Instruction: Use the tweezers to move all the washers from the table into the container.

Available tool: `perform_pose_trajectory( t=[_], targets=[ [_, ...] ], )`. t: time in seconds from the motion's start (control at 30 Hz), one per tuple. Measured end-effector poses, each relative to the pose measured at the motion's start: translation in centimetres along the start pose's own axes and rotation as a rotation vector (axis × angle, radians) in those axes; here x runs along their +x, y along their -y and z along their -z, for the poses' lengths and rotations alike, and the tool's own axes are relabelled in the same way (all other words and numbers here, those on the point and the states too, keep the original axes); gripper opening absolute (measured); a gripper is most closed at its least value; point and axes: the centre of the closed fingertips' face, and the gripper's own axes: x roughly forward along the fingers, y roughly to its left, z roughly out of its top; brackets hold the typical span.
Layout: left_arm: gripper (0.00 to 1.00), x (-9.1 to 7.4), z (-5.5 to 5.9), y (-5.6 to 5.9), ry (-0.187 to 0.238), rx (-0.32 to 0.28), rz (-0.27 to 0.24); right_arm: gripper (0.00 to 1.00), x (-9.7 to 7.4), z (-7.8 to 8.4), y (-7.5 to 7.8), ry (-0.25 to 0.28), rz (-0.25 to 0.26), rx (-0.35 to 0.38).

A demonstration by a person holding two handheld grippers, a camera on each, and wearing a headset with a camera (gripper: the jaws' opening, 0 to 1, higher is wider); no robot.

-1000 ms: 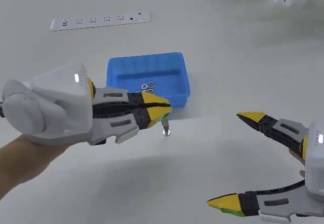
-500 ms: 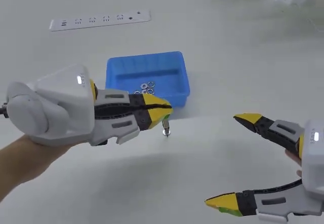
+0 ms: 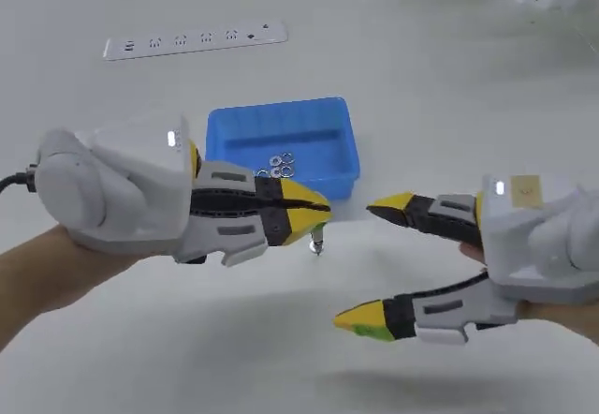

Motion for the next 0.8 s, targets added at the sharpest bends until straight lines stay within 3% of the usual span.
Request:
perform_pose_trajectory(
  t=[0.3,0.63,0.8],
  targets=[
    [0.05,0.1,0.3,-0.3,-0.016,-0.001,-0.005,0.46,3.4,-0.3,0.2,-0.040,-0.101,-0.066],
    [0.05,0.0,0.5,-0.4,-0.036,0.000,-0.008,0.18,3.8,-0.2,0.5,-0.074,-0.164,-0.134],
    [0.05,0.1,0.6,-0.2,-0.040,0.007,-0.002,0.12,3.9,-0.1,0.7,-0.082,-0.177,-0.148]
  ],
)
